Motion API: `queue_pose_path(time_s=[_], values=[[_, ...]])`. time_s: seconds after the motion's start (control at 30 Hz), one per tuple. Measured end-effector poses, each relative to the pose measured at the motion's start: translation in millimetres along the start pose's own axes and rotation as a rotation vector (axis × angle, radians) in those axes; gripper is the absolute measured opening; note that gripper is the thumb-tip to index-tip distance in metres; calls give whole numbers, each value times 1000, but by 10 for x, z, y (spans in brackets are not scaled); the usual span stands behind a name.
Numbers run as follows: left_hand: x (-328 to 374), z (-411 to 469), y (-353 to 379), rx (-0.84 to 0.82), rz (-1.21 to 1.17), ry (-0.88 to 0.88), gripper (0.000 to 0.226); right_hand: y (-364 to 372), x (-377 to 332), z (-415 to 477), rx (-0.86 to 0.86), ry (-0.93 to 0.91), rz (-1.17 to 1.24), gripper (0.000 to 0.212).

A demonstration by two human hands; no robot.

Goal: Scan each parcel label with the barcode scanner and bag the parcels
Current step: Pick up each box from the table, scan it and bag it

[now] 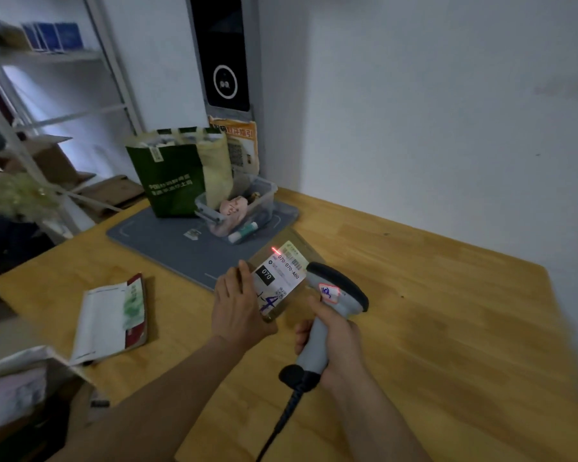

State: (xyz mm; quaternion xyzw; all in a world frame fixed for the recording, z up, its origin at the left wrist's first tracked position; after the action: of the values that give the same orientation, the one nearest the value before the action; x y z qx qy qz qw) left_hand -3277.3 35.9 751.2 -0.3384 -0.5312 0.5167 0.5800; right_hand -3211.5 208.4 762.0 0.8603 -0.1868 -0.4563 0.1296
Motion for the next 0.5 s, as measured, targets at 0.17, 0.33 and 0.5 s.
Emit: queue_pose_path(time_s=[0.17,0.33,0.5], values=[[-234,-103,-214,4,25,-68,132,294,113,-130,-25,-8,29,18],[-456,-202,-356,44,30,-99,129,487,185,-195,-38,-18,-7,20],[-661,-275,-468,53,51,-137,128,679,291,-255,-62,0,-34,19]])
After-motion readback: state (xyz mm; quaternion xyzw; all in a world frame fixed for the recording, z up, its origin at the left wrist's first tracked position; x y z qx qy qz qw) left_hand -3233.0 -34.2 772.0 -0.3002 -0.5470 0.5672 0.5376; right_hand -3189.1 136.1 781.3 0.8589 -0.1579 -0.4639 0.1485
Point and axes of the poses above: each hand's wrist, its own z-axis towards the middle knuckle, its own y-axis out of the palm, x = y × z, the point moved 10 cm from there along z, towards the middle knuckle, and after that the axes turned 3 degrees about -z, right-handed, at the moved point
